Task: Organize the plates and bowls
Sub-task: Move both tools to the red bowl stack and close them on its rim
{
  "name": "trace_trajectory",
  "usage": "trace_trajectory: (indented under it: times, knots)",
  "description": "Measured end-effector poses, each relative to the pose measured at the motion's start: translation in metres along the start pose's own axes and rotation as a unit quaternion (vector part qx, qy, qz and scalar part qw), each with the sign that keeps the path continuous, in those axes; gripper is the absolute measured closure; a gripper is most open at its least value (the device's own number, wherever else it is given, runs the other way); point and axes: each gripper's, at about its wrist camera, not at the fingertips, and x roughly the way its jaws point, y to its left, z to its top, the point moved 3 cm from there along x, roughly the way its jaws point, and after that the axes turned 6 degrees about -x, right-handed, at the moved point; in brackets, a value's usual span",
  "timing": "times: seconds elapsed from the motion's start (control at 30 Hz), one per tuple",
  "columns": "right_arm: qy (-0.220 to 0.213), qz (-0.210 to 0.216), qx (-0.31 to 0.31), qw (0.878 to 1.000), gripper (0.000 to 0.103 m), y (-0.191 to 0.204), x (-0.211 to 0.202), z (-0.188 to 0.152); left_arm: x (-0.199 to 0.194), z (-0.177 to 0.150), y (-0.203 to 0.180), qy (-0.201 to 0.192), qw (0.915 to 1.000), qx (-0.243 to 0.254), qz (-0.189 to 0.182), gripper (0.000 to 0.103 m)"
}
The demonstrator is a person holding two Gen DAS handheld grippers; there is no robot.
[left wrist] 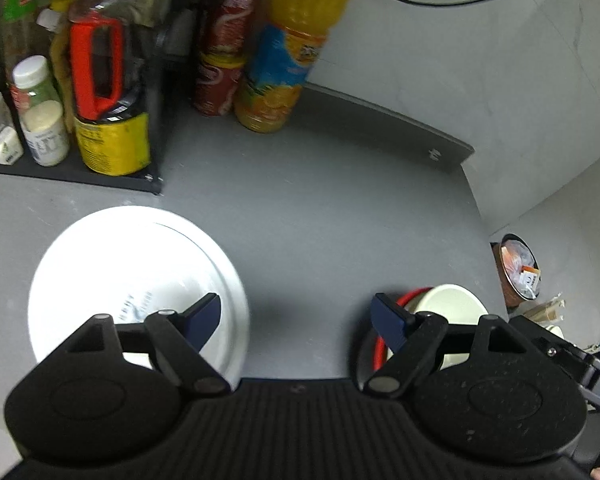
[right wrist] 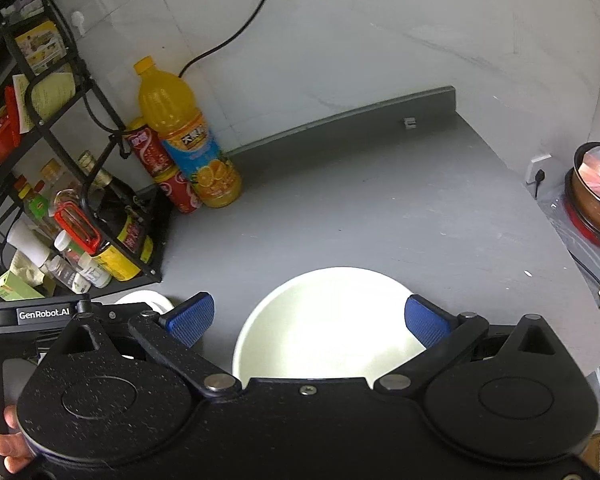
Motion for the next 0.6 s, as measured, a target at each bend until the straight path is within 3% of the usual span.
trace_trajectory:
  times: [0.4,0.6]
  knots:
    - [0.038,0.012,0.013,0.999,0.006,-0.051,0.01,-0.016,0.018,-0.027,-0.044,0.024,0.9995,-0.004,-0.022,0.022]
    - [0.073,0.032,0.04,0.996,0.03,-0.074,0.026,-0.03,0.038,-0.041,-0.055,0.04,0.9986,-0.03,-0.017,0.023]
